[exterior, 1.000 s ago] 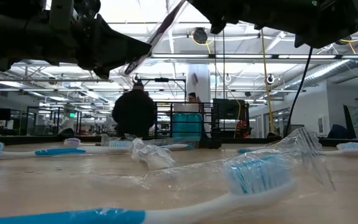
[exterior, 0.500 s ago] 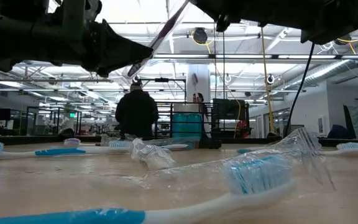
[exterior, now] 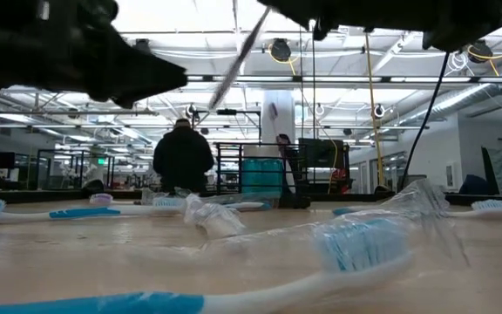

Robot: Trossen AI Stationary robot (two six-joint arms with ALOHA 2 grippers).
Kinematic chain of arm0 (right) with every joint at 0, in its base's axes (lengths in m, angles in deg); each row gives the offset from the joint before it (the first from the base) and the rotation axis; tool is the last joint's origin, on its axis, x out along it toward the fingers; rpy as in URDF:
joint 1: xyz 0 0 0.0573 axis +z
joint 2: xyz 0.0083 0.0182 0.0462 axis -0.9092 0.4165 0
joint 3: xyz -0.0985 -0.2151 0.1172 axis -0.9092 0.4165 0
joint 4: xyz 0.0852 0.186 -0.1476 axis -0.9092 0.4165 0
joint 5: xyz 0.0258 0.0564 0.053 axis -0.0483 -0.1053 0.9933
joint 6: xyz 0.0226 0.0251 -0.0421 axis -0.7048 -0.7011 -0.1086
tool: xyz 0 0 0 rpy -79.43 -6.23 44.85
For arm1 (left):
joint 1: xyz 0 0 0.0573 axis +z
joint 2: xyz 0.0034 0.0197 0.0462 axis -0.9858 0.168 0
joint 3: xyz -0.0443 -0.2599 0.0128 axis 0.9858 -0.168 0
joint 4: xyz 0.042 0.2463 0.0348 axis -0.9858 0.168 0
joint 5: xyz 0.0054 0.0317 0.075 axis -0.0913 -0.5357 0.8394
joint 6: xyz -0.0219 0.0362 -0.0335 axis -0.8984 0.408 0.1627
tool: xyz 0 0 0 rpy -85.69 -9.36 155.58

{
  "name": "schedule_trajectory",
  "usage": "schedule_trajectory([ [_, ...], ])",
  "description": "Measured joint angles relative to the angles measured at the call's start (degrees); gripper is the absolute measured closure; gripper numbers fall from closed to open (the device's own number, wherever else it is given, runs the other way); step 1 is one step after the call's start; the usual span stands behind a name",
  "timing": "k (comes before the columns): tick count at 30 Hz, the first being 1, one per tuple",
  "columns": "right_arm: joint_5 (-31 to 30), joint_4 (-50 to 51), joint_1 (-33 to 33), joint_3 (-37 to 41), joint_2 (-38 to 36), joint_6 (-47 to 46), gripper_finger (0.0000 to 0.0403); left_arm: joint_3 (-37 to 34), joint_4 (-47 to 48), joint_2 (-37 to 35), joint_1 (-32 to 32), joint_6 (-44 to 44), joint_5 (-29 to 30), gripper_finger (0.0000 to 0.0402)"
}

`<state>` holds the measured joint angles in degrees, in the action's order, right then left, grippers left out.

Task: Pick & Place toothbrushing station
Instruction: Put the purple toothbrush into the black organizer

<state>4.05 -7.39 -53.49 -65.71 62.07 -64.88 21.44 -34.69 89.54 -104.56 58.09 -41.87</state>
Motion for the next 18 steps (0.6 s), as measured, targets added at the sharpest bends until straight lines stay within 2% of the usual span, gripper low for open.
schedule_trajectory([
  [3, -1.07, 1.1, -0.6, -0.06, -1.62, 1.06, 0.0392, -2.97, -0.05, -2.6, -0.73, 0.02, -0.15, 0.0291],
  [8, -0.98, 9.65, -2.12, -0.74, -6.09, 0.97, 0.0392, -7.0, -0.38, -6.36, -2.43, -1.35, -0.02, 0.029],
  [12, -4.57, 23.47, -3.44, -3.56, -10.83, 0.77, 0.0392, -9.07, -0.39, -6.76, -3.24, -3.32, 0.36, 0.0289],
  [18, -6.22, 48.38, -6.56, -13.89, -14.07, -1.89, 0.0392, -9.69, -0.25, -6.76, -3.65, -4.24, 0.42, 0.0289],
])
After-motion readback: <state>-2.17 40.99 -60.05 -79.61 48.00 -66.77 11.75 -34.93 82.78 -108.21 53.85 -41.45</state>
